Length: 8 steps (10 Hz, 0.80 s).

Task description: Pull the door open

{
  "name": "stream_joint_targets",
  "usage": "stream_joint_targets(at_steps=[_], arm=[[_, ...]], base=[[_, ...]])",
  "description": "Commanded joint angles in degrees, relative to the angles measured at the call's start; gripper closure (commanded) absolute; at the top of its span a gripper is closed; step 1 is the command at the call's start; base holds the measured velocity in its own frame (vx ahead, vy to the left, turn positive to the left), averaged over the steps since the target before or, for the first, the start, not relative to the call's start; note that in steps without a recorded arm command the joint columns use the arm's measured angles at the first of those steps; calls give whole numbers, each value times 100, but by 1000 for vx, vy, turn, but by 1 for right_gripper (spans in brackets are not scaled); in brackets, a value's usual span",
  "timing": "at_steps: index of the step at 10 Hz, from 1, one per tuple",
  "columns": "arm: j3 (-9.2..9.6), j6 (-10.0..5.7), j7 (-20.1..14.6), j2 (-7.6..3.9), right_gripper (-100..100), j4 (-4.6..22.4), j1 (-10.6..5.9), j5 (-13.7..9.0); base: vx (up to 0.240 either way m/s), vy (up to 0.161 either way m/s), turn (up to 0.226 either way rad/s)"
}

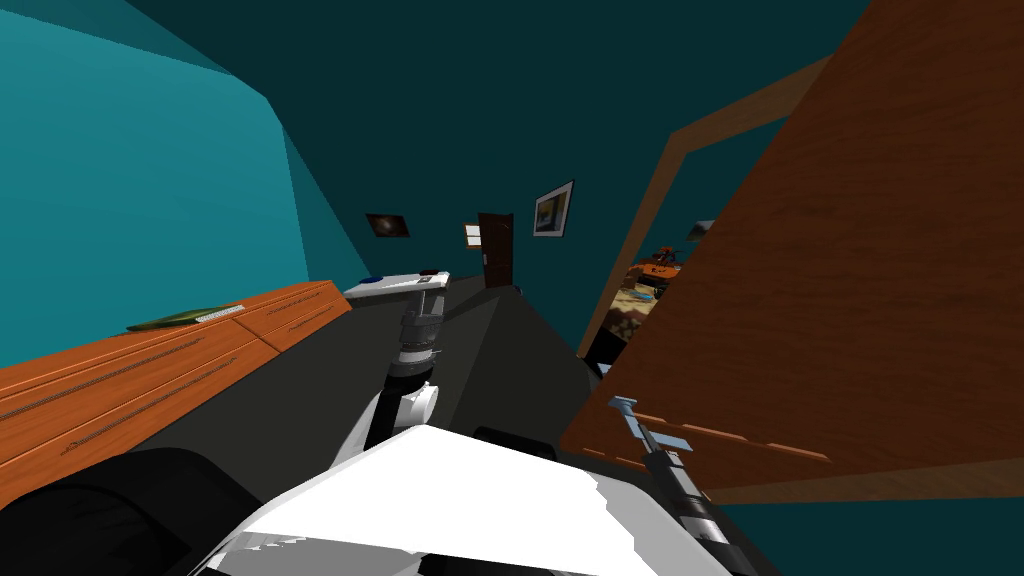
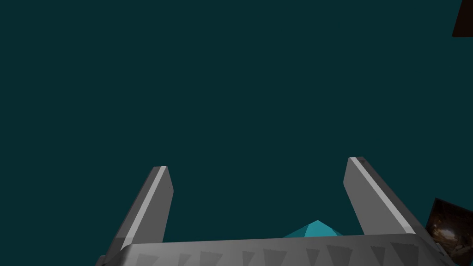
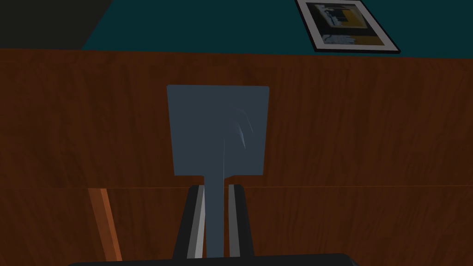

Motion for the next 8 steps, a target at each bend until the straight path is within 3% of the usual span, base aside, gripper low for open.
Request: stream_joint_targets(at_steps=[1,8], arm=[[13,-27,2,13,100,16,-1,9],[9,-72,-5,1,100,47,15,4]], base=[[-1,7,21],[0,1,2]])
